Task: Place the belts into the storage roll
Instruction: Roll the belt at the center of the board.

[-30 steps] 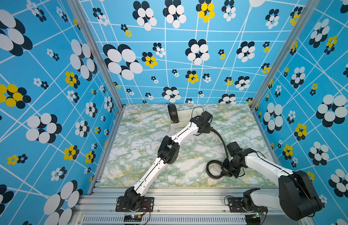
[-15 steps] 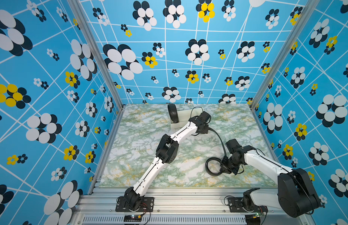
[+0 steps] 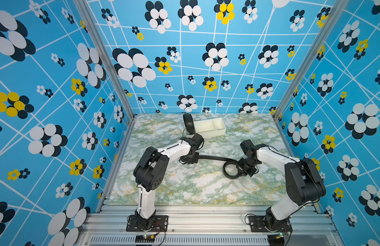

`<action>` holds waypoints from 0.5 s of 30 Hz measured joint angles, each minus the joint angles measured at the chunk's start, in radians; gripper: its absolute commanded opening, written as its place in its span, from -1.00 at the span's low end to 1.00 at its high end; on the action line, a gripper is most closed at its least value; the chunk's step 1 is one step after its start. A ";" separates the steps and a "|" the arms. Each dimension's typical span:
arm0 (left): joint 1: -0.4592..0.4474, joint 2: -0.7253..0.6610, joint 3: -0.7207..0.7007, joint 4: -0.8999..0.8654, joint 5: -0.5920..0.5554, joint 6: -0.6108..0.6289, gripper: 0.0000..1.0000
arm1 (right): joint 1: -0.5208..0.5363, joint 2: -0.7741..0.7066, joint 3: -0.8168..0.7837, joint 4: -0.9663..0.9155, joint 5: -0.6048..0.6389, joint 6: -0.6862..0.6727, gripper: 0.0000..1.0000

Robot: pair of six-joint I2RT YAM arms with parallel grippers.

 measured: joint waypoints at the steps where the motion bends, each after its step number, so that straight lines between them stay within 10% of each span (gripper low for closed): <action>1: 0.010 -0.028 -0.030 0.000 0.006 0.006 -0.92 | 0.000 0.024 0.026 0.002 -0.003 0.000 -1.00; 15: -0.033 -0.210 -0.198 0.033 0.051 0.002 -0.89 | 0.020 0.195 0.228 -0.028 0.007 0.054 -1.00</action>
